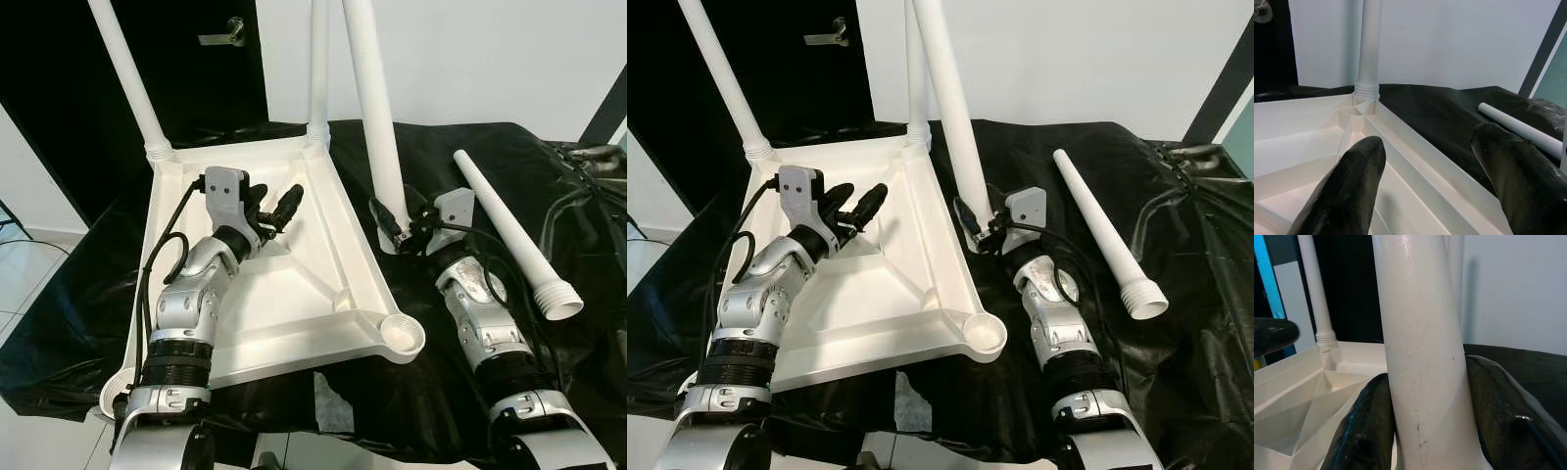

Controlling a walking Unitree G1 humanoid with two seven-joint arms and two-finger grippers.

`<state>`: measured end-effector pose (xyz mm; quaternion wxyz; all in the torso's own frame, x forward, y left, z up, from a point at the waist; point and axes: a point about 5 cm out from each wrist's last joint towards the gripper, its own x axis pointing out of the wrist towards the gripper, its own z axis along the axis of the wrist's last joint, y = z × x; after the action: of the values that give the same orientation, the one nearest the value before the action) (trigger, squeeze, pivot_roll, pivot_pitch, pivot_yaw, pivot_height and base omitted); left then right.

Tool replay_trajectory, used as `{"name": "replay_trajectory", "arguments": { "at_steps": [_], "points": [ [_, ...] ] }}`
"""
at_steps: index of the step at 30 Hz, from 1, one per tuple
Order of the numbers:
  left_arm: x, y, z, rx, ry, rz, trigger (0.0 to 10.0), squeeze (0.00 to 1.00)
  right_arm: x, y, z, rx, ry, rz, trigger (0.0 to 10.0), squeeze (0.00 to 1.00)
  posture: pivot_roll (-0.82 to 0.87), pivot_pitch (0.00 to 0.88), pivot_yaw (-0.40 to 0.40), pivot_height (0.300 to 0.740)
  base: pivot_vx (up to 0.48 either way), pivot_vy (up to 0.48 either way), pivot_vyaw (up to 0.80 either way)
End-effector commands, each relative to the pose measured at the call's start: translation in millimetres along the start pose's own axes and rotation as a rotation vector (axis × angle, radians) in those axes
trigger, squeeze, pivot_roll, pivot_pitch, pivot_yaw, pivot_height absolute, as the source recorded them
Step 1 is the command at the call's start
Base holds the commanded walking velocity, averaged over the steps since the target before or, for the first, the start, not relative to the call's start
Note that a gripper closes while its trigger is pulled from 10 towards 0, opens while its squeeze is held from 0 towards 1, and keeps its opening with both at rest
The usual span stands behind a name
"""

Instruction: Building children table

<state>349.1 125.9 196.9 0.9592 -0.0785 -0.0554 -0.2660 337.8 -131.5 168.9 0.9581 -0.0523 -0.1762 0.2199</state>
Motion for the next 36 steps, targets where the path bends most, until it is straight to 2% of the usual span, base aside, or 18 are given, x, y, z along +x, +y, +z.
{"name": "replay_trajectory", "arguments": {
  "at_steps": [1,11,21,29,36],
  "points": [
    [3.1,-9.0,3.9,0.008,-0.006,-0.097,10.0,0.00,1.4,5.6,2.0,-0.004,-0.021,0.020,10.0,0.00,0.09,0.000,-0.003,0.740,0.000,0.000,0.00],
    [3.7,-15.2,5.8,-0.017,-0.020,-0.139,10.0,0.00,3.1,11.6,3.3,0.002,-0.028,0.040,10.0,0.00,0.08,0.000,-0.006,0.740,0.000,0.000,0.00],
    [9.4,-22.6,9.5,0.009,-0.033,-0.137,10.0,0.00,5.2,7.0,2.0,0.004,-0.013,0.057,10.0,0.00,0.12,0.000,-0.066,0.740,0.000,0.000,0.00],
    [2.4,-19.2,7.5,0.009,-0.017,-0.132,10.0,0.00,9.5,10.3,6.4,-0.010,-0.027,0.076,10.0,0.00,0.09,0.000,-0.028,0.740,0.000,0.000,0.00],
    [4.2,-20.7,8.2,0.003,-0.006,-0.161,10.0,0.00,6.0,7.5,7.6,-0.017,-0.034,0.065,10.0,0.00,0.07,0.000,-0.004,0.740,0.000,0.000,0.00]
  ]
}}
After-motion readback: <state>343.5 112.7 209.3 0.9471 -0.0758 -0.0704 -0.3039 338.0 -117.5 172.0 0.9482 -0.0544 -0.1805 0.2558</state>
